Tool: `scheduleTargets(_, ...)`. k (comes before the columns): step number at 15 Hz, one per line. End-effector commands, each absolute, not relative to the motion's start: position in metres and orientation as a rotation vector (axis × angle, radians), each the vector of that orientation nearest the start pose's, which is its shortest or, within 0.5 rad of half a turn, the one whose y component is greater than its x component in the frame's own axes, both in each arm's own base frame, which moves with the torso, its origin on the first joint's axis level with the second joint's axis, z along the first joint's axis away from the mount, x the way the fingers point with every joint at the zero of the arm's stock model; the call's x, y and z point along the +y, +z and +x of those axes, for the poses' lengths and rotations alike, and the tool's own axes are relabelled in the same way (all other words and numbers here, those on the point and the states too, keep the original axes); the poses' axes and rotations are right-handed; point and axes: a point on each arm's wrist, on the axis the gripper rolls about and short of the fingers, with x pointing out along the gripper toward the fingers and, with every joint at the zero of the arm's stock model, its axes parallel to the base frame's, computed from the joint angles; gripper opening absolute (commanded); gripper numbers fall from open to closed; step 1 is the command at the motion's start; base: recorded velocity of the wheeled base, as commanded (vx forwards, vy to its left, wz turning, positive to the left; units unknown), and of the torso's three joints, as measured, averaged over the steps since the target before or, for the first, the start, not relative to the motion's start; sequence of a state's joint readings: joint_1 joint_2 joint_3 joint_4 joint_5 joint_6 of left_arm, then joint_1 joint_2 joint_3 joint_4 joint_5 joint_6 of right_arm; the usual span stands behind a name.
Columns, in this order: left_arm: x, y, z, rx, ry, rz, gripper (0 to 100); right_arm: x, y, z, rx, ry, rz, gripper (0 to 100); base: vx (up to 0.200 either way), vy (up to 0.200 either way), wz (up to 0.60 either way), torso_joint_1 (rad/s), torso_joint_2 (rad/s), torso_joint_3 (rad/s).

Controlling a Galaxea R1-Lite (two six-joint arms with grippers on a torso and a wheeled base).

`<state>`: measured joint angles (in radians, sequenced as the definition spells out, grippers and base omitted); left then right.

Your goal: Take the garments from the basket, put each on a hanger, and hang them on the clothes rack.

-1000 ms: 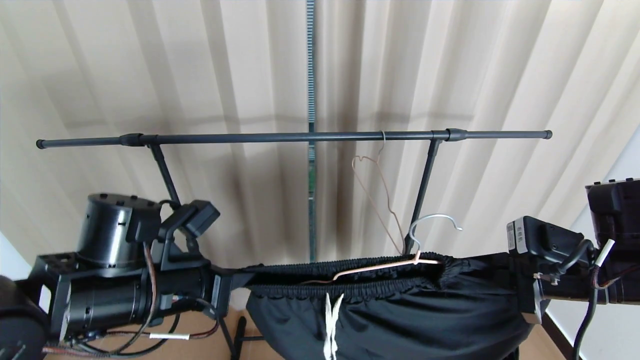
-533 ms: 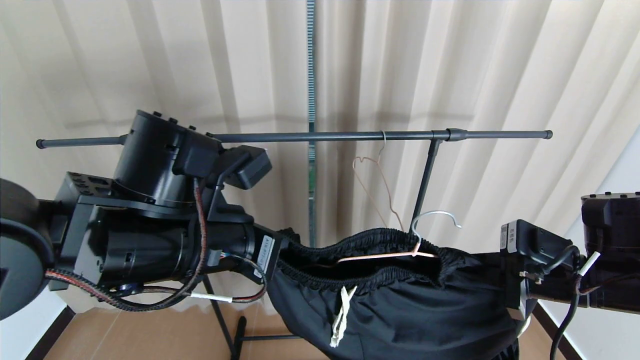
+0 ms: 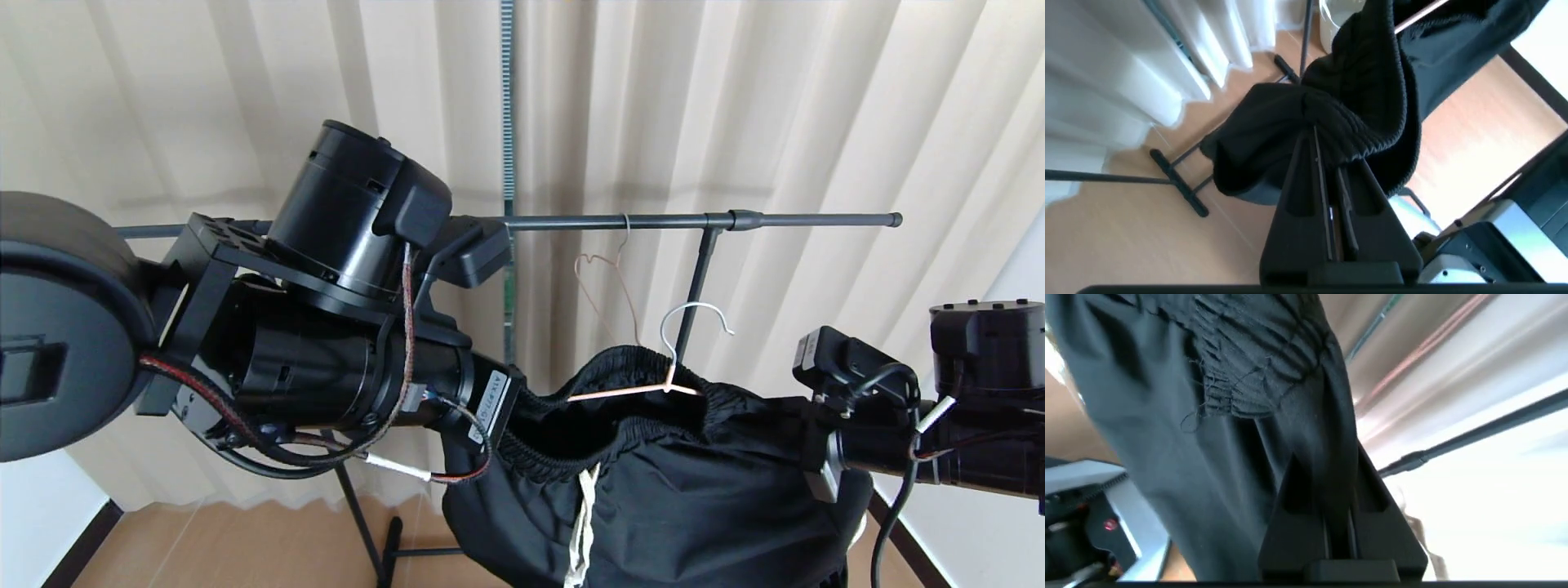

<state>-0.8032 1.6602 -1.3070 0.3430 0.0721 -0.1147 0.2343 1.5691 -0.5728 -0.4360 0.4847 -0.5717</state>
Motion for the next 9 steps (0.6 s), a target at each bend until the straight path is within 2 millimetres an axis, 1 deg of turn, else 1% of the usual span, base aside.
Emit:
scheduleTargets(1,-0.216,0.245,0.214,0.681,-0.645,0.168,0,0.074,0.139,0.232,0.358,0.864,-0.454,0,0.0,0.0,0.0,0.0,0.0,0.0)
scheduleTargets(2,-0.218,0.245,0.223,0.691,-0.615,0.12,0,0.084,0.137,0.229,0.37,0.874,-0.477,0,0.0,0.0,0.0,0.0,0.0,0.0)
scheduleTargets(5,-0.223,0.247,0.229,0.685,-0.609,0.101,0,0.106,0.134,0.225,0.415,0.845,-0.454,0,0.0,0.0,0.0,0.0,0.0,0.0)
scheduleTargets(6,-0.228,0.25,0.234,0.68,-0.596,0.064,0,0.113,0.134,0.221,0.385,0.846,-0.444,0,0.0,0.0,0.0,0.0,0.0,0.0)
scheduleTargets(7,-0.229,0.252,0.237,0.68,-0.572,0.039,0,0.115,0.131,0.216,0.37,0.856,-0.447,0,0.0,0.0,0.0,0.0,0.0,0.0)
scheduleTargets(9,-0.23,0.249,0.243,0.705,-0.513,0.041,0,0.117,0.13,0.21,0.309,0.87,-0.45,0,0.0,0.0,0.0,0.0,0.0,0.0)
